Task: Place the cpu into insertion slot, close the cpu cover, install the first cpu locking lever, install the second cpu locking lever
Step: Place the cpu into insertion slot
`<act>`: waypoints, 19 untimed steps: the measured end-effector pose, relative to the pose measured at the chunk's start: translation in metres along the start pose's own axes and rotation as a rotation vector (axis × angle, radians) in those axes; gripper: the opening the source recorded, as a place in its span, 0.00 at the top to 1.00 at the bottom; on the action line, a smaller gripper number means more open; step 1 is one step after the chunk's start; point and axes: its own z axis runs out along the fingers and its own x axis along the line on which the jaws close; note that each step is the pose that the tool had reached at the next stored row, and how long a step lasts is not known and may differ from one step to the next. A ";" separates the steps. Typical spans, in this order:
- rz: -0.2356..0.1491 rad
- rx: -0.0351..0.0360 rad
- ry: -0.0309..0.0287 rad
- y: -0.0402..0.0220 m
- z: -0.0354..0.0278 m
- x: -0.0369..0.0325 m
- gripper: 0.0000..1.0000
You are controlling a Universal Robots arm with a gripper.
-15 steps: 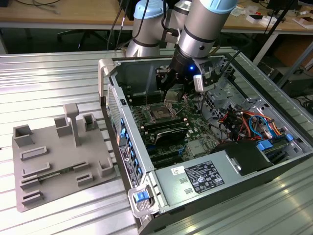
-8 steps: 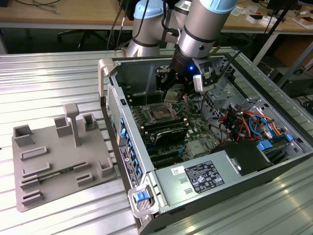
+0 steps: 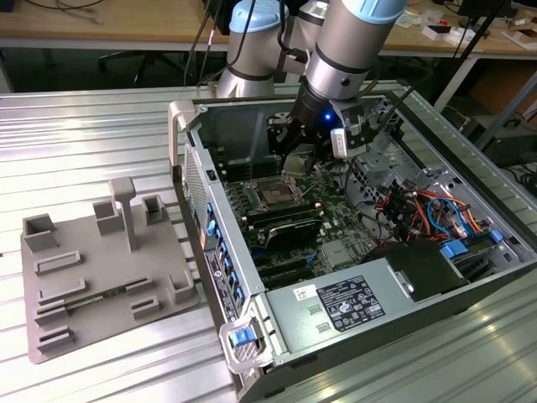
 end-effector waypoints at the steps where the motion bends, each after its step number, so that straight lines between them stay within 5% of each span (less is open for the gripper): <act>1: 0.001 0.0000 -0.0001 0.0000 0.0000 0.0000 0.45; 19: 0.035 -0.0006 -0.0030 -0.0001 0.0005 0.0000 0.45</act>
